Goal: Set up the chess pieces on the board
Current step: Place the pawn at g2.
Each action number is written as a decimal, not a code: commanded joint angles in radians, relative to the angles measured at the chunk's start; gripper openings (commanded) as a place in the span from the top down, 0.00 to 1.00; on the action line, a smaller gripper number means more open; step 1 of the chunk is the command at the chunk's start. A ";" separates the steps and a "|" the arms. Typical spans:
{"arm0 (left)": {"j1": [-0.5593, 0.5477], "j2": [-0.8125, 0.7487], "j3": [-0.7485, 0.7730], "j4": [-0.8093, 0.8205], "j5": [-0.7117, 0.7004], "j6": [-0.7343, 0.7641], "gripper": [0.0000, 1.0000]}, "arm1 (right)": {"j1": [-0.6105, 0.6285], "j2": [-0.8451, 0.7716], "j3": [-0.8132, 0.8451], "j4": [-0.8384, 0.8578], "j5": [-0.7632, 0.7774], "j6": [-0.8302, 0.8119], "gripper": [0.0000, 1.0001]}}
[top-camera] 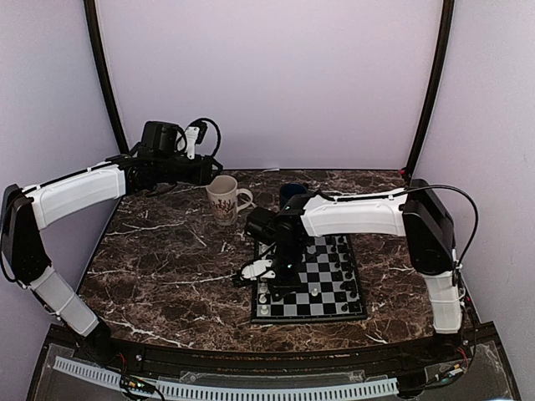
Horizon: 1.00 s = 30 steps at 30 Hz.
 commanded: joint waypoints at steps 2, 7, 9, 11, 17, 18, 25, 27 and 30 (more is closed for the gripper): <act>0.004 -0.024 0.011 -0.012 0.001 0.015 0.45 | 0.012 0.012 -0.010 0.012 -0.009 -0.010 0.83; 0.004 -0.023 0.013 -0.012 0.004 0.015 0.45 | 0.012 0.004 -0.010 0.010 -0.016 -0.008 0.81; 0.004 -0.025 0.012 -0.013 0.005 0.016 0.45 | 0.012 -0.002 -0.010 0.007 -0.017 -0.007 0.81; 0.004 -0.023 0.012 -0.013 0.005 0.016 0.45 | 0.012 -0.013 -0.010 0.005 -0.018 -0.005 0.80; 0.004 -0.019 0.013 -0.017 0.005 0.022 0.45 | 0.011 -0.054 -0.017 0.002 -0.021 -0.002 0.78; 0.003 -0.017 0.012 -0.017 0.005 0.023 0.45 | 0.011 -0.061 -0.021 0.004 -0.015 -0.003 0.78; 0.004 0.002 0.011 -0.018 -0.003 0.029 0.45 | 0.005 -0.143 -0.085 0.021 0.017 -0.002 0.73; 0.004 0.011 0.011 -0.019 -0.004 0.029 0.45 | -0.003 -0.179 -0.117 0.030 0.029 0.001 0.72; 0.005 0.023 0.012 -0.019 0.005 0.021 0.45 | -0.033 -0.231 -0.180 0.045 0.046 0.002 0.71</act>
